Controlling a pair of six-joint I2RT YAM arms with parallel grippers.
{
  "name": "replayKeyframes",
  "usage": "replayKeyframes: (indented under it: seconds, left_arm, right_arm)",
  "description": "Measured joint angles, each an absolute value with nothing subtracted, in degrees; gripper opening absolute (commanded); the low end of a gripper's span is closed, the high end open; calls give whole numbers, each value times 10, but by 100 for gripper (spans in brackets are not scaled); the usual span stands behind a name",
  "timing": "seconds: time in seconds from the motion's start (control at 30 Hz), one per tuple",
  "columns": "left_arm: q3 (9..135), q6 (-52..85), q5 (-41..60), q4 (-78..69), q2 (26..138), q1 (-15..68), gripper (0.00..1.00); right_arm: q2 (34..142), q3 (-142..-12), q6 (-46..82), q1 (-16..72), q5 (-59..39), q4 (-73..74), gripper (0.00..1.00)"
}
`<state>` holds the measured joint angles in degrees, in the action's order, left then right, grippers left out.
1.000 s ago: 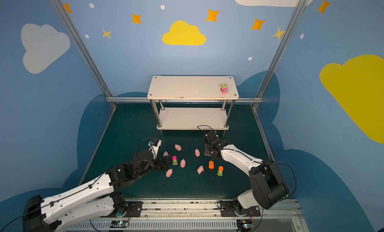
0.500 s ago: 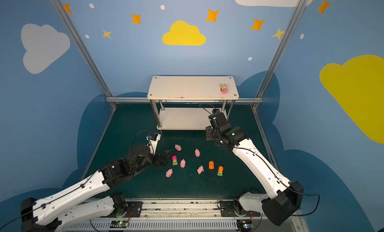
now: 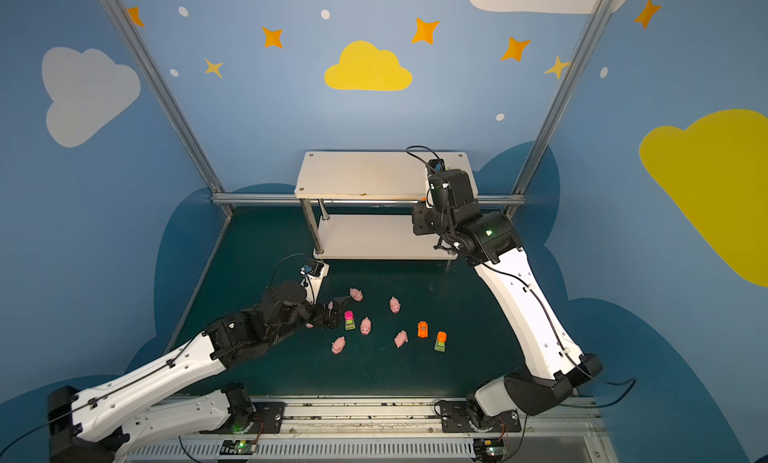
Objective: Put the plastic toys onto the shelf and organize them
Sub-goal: 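Carry the truck up over the top shelf with the right gripper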
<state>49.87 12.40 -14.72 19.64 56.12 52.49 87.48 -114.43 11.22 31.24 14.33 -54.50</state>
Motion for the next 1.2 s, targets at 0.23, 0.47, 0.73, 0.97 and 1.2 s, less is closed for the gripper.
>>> replayKeyframes:
  seconds: [0.23, 0.47, 0.73, 0.97, 1.2]
  left_arm:
    - [499, 105, -160, 194, 568, 524, 100]
    - [499, 89, -167, 178, 580, 517, 100]
    - [499, 85, -160, 156, 610, 498, 100]
    - [499, 85, -148, 143, 625, 485, 100]
    - [499, 86, -139, 138, 629, 479, 100]
  right_arm:
    - [980, -1268, 98, 262, 109, -558, 26]
    - [1099, -1399, 86, 236, 79, -582, 27]
    - [1169, -1466, 79, 226, 59, -597, 29]
    - [1171, -1471, 76, 220, 53, -603, 36]
    - [1173, -1471, 75, 219, 50, -604, 51]
